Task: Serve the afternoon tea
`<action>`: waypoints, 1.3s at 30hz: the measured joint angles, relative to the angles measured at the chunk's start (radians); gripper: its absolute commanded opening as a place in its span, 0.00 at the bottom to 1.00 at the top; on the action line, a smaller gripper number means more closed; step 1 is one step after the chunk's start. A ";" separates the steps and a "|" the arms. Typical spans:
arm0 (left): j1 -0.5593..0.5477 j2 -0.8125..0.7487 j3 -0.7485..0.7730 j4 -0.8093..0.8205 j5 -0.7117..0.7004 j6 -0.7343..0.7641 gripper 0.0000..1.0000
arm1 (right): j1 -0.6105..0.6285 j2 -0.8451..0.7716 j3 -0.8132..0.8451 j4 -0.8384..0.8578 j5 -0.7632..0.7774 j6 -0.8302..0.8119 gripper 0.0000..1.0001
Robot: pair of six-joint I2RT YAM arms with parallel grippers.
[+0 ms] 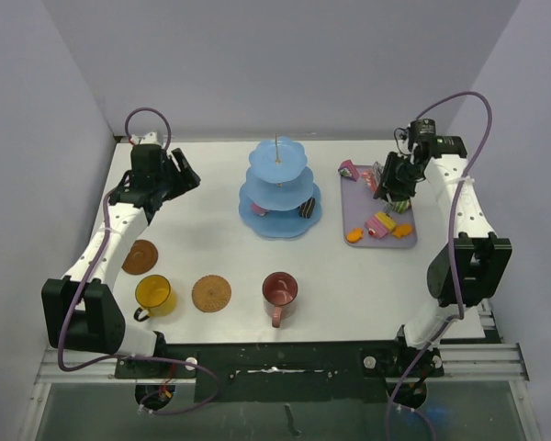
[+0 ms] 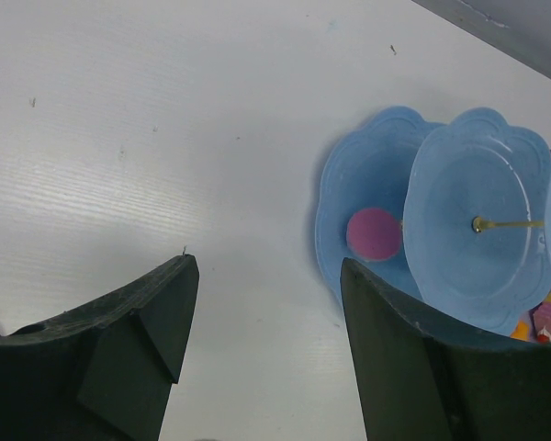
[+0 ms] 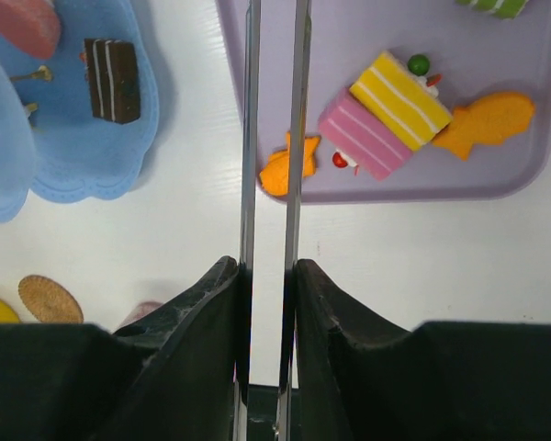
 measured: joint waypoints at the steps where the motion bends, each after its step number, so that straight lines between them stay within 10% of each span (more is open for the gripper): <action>1: 0.000 0.000 0.000 0.000 0.000 0.000 0.62 | 0.003 -0.016 -0.013 0.003 -0.012 0.007 0.05; 39: 0.000 0.000 -0.001 0.003 0.008 -0.008 0.62 | 0.313 -0.221 -0.440 0.274 -0.299 0.326 0.07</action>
